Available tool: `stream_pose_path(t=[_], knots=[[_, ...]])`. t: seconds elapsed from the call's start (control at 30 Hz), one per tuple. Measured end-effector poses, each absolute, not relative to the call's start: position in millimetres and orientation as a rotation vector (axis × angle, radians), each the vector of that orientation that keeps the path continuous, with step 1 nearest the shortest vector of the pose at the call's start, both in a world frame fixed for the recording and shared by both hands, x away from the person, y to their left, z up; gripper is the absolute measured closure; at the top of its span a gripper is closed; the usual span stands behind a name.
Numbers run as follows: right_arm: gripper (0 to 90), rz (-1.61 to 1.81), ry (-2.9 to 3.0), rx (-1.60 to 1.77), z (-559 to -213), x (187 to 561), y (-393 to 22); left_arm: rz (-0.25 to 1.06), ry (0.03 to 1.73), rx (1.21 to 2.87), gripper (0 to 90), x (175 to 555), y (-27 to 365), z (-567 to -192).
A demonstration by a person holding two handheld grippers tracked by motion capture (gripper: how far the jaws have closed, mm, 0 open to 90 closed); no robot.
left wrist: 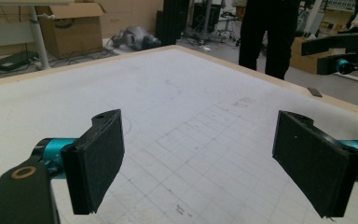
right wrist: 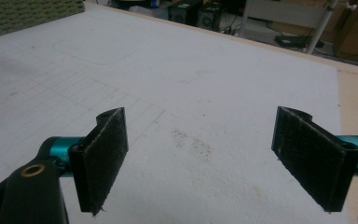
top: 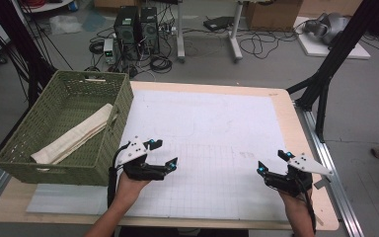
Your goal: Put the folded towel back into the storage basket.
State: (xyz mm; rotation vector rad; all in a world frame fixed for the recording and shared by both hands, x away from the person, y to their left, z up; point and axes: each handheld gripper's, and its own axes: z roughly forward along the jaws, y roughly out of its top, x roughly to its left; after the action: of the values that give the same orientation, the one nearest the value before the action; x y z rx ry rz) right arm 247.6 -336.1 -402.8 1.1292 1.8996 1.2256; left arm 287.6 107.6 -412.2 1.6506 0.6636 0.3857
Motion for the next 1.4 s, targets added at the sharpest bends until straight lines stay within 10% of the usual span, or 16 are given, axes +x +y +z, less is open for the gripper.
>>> stream_pose_path(t=[1.4], knots=[[16.8, 1.255, 1.947, 1.089, -401.2, 254.1, -323.4, 0.411, 0.683, 1.629, 16.8, 286.8, 115.9, -410.1]])
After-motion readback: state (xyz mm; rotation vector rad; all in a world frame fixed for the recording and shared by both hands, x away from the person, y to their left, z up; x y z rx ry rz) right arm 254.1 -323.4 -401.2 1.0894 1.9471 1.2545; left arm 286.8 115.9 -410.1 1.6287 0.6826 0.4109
